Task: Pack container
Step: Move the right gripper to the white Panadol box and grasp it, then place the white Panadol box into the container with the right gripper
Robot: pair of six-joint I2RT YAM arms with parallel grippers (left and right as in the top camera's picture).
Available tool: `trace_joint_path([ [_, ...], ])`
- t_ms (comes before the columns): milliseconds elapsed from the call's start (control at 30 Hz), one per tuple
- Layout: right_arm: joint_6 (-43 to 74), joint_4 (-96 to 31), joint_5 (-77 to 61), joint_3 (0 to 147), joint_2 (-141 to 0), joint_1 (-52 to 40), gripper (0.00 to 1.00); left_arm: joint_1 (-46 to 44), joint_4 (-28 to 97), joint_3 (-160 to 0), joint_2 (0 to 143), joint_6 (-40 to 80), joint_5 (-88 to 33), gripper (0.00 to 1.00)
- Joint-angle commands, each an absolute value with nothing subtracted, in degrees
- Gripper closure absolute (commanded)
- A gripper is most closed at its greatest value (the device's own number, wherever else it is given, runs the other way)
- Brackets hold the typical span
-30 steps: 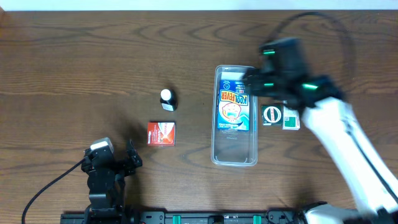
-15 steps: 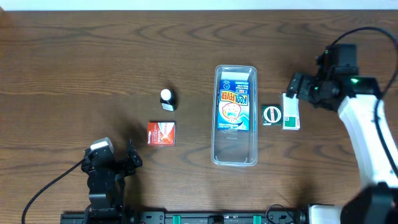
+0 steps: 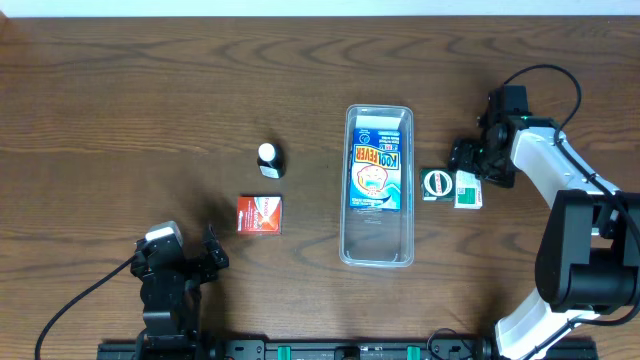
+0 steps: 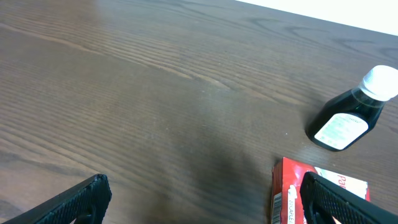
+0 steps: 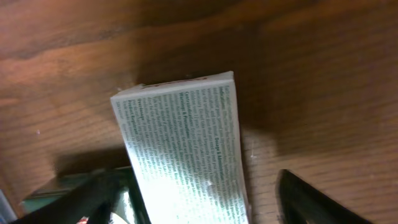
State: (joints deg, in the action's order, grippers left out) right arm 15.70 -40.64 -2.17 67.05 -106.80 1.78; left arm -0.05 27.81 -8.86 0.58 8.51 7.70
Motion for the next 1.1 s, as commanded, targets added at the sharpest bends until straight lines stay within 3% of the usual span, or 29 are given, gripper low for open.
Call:
trace_joint_path([
  [0, 15.66, -40.71, 0.95, 66.63, -109.84, 2.31, 0.3, 0.21, 27.77, -7.84, 0.38, 7.53, 8.16, 0.02],
  [200, 15.77, -40.75, 3.25, 66.67, -109.67, 2.31, 0.51, 0.21, 27.77, -7.84, 0.38, 7.55, 8.16, 0.02],
  [267, 15.77, -40.99, 3.22, 66.76, -109.21, 2.31, 0.54, 0.21, 27.79, -7.84, 0.38, 7.55, 8.16, 0.02],
  [667, 15.79, -49.76, -2.0, 69.91, -89.54, -0.6, 0.54, 0.21, 27.79, -7.84, 0.38, 7.55, 8.16, 0.02],
  [867, 17.82, -48.27, -4.97, 69.95, -77.28, -7.66, 0.54, 0.21, 27.77, -7.84, 0.38, 7.53, 8.16, 0.02],
  [1067, 21.08, -41.56, -4.51, 69.89, -76.9, -17.78, 0.53, 0.21, 27.77, -7.84, 0.38, 7.55, 8.16, 0.02],
])
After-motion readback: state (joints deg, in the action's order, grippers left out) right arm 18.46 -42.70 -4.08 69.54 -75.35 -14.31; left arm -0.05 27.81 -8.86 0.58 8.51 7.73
